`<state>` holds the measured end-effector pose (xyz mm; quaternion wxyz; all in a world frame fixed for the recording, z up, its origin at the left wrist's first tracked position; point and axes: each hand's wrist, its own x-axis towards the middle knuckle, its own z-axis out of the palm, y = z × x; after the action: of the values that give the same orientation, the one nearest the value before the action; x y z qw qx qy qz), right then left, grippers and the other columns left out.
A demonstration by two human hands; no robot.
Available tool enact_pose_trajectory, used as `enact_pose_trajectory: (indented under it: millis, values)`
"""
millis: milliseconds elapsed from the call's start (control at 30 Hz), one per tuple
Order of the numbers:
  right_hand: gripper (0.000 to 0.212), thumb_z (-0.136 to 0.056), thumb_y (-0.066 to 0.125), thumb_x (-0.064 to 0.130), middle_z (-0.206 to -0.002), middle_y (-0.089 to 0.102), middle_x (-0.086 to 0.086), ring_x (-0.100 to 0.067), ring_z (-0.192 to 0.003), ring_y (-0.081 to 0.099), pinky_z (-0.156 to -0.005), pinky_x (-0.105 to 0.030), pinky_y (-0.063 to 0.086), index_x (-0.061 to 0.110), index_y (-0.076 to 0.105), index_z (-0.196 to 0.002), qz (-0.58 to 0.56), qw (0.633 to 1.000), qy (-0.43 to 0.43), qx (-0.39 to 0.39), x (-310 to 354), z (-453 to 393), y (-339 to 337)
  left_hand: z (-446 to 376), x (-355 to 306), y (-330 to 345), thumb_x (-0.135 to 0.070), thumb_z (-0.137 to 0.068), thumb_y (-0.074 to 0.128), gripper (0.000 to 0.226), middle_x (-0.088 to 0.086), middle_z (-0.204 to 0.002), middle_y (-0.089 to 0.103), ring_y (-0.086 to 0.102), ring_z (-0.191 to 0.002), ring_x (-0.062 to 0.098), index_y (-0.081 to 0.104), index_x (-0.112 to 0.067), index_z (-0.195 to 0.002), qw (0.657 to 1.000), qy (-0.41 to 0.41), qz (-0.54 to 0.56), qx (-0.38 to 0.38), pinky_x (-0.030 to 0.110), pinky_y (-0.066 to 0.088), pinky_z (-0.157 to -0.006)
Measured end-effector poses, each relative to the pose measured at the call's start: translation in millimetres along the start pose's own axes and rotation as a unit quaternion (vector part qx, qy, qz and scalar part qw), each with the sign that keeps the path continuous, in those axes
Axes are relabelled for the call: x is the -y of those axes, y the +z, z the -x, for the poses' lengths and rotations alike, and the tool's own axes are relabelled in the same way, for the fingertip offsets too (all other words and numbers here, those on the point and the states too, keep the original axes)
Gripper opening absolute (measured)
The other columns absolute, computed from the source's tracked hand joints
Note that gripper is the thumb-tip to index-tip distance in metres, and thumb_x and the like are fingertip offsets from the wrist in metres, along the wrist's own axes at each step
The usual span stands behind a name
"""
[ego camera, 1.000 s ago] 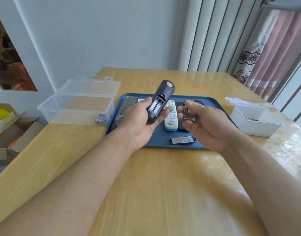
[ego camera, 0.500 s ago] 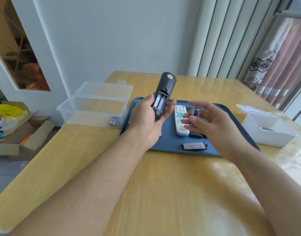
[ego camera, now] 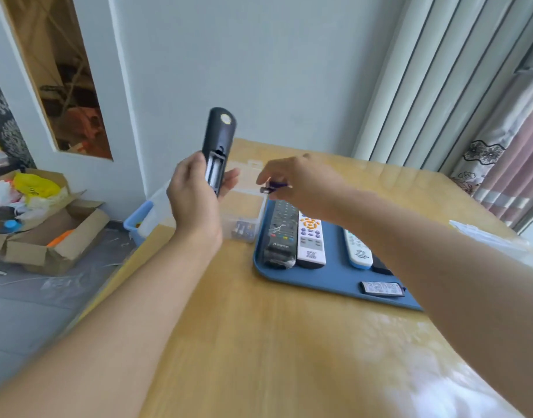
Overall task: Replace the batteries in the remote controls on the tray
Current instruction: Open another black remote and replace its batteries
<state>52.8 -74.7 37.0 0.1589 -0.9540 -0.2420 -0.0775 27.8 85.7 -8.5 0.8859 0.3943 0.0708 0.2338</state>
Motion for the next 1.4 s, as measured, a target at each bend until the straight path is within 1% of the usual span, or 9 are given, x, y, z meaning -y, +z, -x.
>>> enact_pose_trajectory:
  millis: [167, 267, 367, 733, 833, 900, 1033, 1233, 1400]
  values:
    - [0.029, -0.086, 0.071, 0.003, -0.095, 0.076, 0.004, -0.014, -0.089, 0.061, -0.081, -0.032, 0.054, 0.025, 0.075, -0.104, 0.103, 0.981, -0.08, 0.143, 32, -56, 31, -14, -10, -16, -0.017, -0.105, 0.048, 0.015, 0.014, -0.11, 0.067, 0.072, -0.061, 0.02, 0.059, -0.015, -0.094, 0.99, -0.011, 0.052, -0.132, 0.029, 0.061, -0.069]
    - [0.033, -0.082, 0.065, -0.005, -0.091, 0.075, 0.005, -0.016, -0.084, 0.068, -0.064, -0.025, 0.052, 0.022, 0.076, -0.098, 0.14, 0.968, -0.087, 0.187, 37, -71, 45, -15, -11, -18, -0.017, -0.104, 0.049, 0.012, 0.012, -0.108, 0.067, 0.072, -0.059, 0.02, 0.059, -0.014, -0.097, 0.985, -0.029, 0.07, -0.155, 0.029, 0.062, -0.069]
    - [0.043, -0.082, 0.054, -0.01, -0.085, 0.065, 0.008, -0.01, -0.066, 0.058, -0.048, -0.017, 0.035, 0.026, 0.073, -0.097, 0.19, 0.952, -0.096, 0.218, 41, -76, 53, -15, -12, -18, -0.017, -0.103, 0.049, 0.012, 0.012, -0.106, 0.068, 0.072, -0.058, 0.02, 0.06, -0.013, -0.099, 0.983, -0.036, 0.082, -0.162, 0.028, 0.061, -0.068]
    - [0.051, -0.091, 0.05, -0.007, -0.105, 0.064, 0.001, -0.023, -0.098, 0.065, -0.083, -0.035, 0.056, 0.031, 0.075, -0.114, 0.234, 0.931, -0.118, 0.253, 54, -73, 49, -13, -9, -17, -0.017, -0.103, 0.049, 0.015, 0.018, -0.112, 0.069, 0.074, -0.062, 0.024, 0.061, -0.008, -0.106, 0.984, -0.042, 0.068, -0.161, 0.028, 0.06, -0.065]
    - [0.051, -0.089, 0.046, -0.009, -0.079, 0.051, 0.005, -0.026, -0.081, 0.057, -0.064, -0.031, 0.048, 0.035, 0.072, -0.087, 0.246, 0.93, -0.106, 0.253, 52, -67, 47, -10, -6, -15, -0.017, -0.104, 0.049, 0.014, 0.017, -0.112, 0.069, 0.074, -0.061, 0.024, 0.061, -0.01, -0.104, 0.986, -0.045, 0.062, -0.15, 0.029, 0.061, -0.067]
    - [0.05, -0.086, 0.044, -0.011, -0.068, 0.036, 0.006, -0.025, -0.075, 0.045, -0.056, -0.029, 0.035, 0.033, 0.053, -0.065, 0.245, 0.932, -0.097, 0.248, 50, -64, 44, -7, -4, -14, -0.017, -0.104, 0.048, 0.014, 0.017, -0.111, 0.069, 0.074, -0.062, 0.024, 0.061, -0.011, -0.103, 0.988, -0.038, 0.057, -0.142, 0.029, 0.061, -0.067]
    - [0.055, -0.088, 0.041, -0.012, -0.077, 0.041, 0.011, -0.025, -0.081, 0.058, -0.068, -0.033, 0.048, 0.024, 0.071, -0.118, 0.237, 0.943, -0.094, 0.215, 42, -52, 30, 0, -2, -14, -0.018, -0.104, 0.046, 0.015, 0.013, -0.112, 0.071, 0.076, -0.068, 0.023, 0.06, -0.014, -0.105, 0.991, -0.02, 0.019, -0.13, 0.026, 0.057, -0.061]
    - [0.039, -0.094, 0.054, 0.002, -0.098, 0.073, 0.005, -0.017, -0.094, 0.063, -0.078, -0.026, 0.046, 0.031, 0.077, -0.108, 0.179, 0.979, -0.046, 0.088, -15, -1, -36, 21, 4, -6, -0.022, -0.103, 0.047, 0.015, 0.002, -0.104, 0.075, 0.077, -0.069, 0.02, 0.061, -0.024, -0.097, 0.997, -0.049, -0.04, -0.039, 0.021, 0.042, -0.047]
    - [0.026, -0.093, 0.062, 0.011, -0.083, 0.07, 0.011, -0.017, -0.09, 0.067, -0.084, -0.033, 0.056, 0.03, 0.078, -0.099, 0.206, 0.962, 0.15, 0.093, -96, 87, -117, 60, 23, 27, -0.015, -0.097, 0.063, 0.006, 0.007, -0.086, 0.07, 0.07, -0.057, 0.015, 0.065, -0.014, -0.103, 0.978, -0.179, -0.046, 0.096, 0.02, 0.055, -0.054]
